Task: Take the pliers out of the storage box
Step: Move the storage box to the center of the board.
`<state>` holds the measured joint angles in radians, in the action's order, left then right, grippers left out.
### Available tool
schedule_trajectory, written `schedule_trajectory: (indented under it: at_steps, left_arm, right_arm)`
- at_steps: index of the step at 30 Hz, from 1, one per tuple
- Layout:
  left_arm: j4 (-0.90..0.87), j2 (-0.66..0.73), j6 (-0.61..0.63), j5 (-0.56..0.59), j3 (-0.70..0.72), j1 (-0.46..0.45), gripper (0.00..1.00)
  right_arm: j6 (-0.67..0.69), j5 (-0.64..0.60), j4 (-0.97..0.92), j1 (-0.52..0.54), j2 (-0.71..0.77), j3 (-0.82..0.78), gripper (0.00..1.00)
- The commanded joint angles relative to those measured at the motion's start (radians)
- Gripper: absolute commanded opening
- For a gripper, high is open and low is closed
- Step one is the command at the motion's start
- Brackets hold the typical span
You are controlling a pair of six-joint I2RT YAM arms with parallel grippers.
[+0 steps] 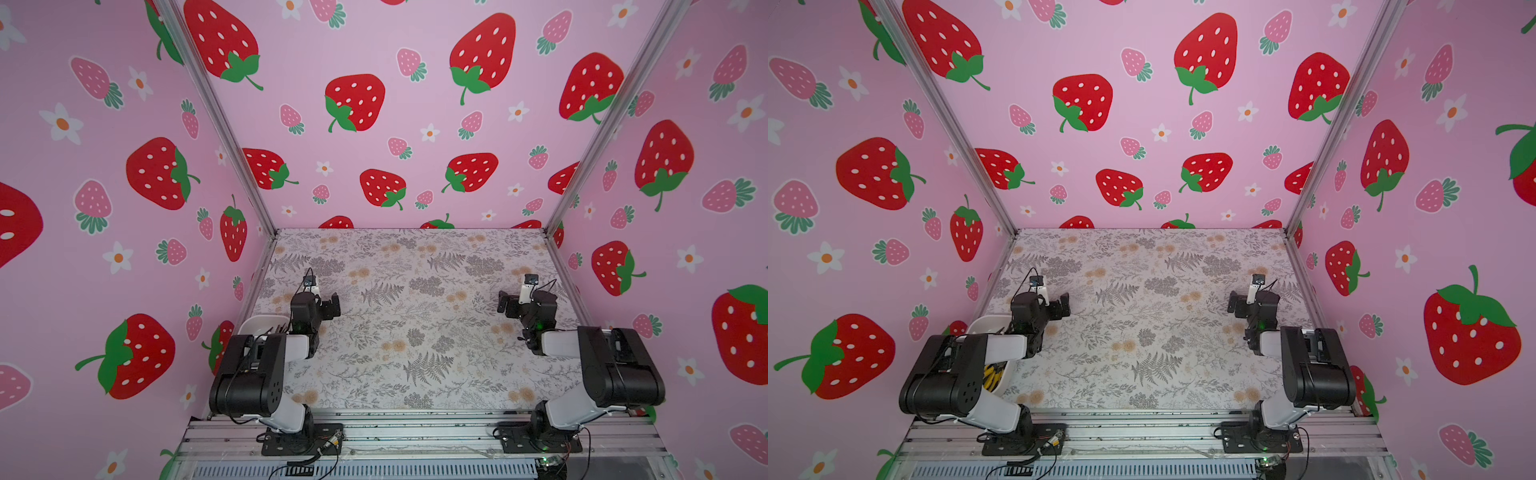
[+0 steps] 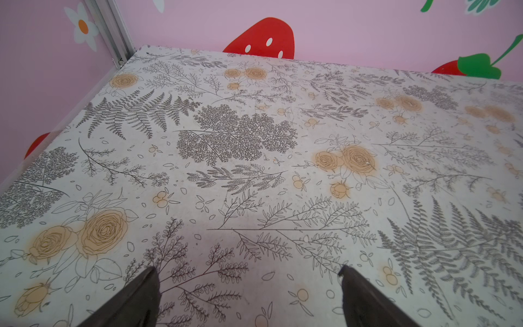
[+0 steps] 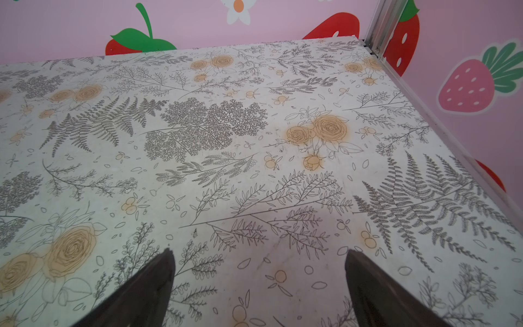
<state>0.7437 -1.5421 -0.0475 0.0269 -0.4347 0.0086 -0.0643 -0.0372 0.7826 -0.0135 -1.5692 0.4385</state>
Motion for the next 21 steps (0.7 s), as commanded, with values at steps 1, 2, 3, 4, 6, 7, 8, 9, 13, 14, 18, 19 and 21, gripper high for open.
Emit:
schedule_trajectory:
  at_steps: [1,2,3,4,6,7,8,9,13,14,18,19,21]
  left_arm:
    - [0.015,-0.008,0.013,0.008,-0.025,0.001,1.0]
    - [0.026,-0.002,0.011,0.013,-0.023,-0.002,0.99]
    - [-0.024,0.027,0.011,0.026,-0.039,-0.006,1.0]
    - [-0.107,0.068,0.016,0.05,-0.069,-0.012,1.0]
    - [-0.324,0.142,0.023,0.137,-0.163,-0.037,1.0]
    - [-0.4,0.166,0.026,0.163,-0.202,-0.053,1.0]
    - [-0.478,0.19,0.031,0.193,-0.242,-0.071,0.99]
    - [-0.554,0.218,0.031,0.224,-0.281,-0.092,0.99]
    - [-0.84,0.305,-0.031,0.381,-0.429,-0.142,1.0]
    - [-0.929,0.324,-0.056,0.393,-0.472,-0.135,1.0]
    - [-1.258,0.348,-0.096,0.295,-0.62,-0.051,1.0]
    - [-1.326,0.346,-0.104,0.266,-0.653,-0.025,1.0]
    - [-1.448,0.347,-0.107,0.228,-0.702,0.024,1.0]
  right_arm:
    - [-0.012,-0.012,0.013,-0.006,-0.008,0.018,0.99]
    - [-0.024,-0.036,0.021,-0.004,-0.001,0.016,0.99]
    - [-0.026,-0.069,-0.026,0.004,0.026,0.029,0.99]
    - [-0.012,-0.067,-0.103,0.011,0.066,0.049,0.99]
    - [-0.016,-0.148,-0.295,0.058,0.158,0.118,0.99]
    - [-0.051,-0.227,-0.388,0.087,0.189,0.156,0.99]
    - [-0.095,-0.307,-0.491,0.12,0.223,0.199,0.99]
    - [-0.149,-0.391,-0.6,0.155,0.249,0.241,0.99]
    - [-0.255,-0.589,-0.876,0.31,0.271,0.365,0.99]
    - [-0.235,-0.621,-0.937,0.365,0.256,0.399,0.99]
    - [-0.262,-0.787,-1.205,0.54,0.152,0.554,0.99]
    - [-0.301,-0.777,-1.262,0.553,0.133,0.585,0.99]
    - [-0.352,-0.723,-1.348,0.573,0.106,0.635,0.99]
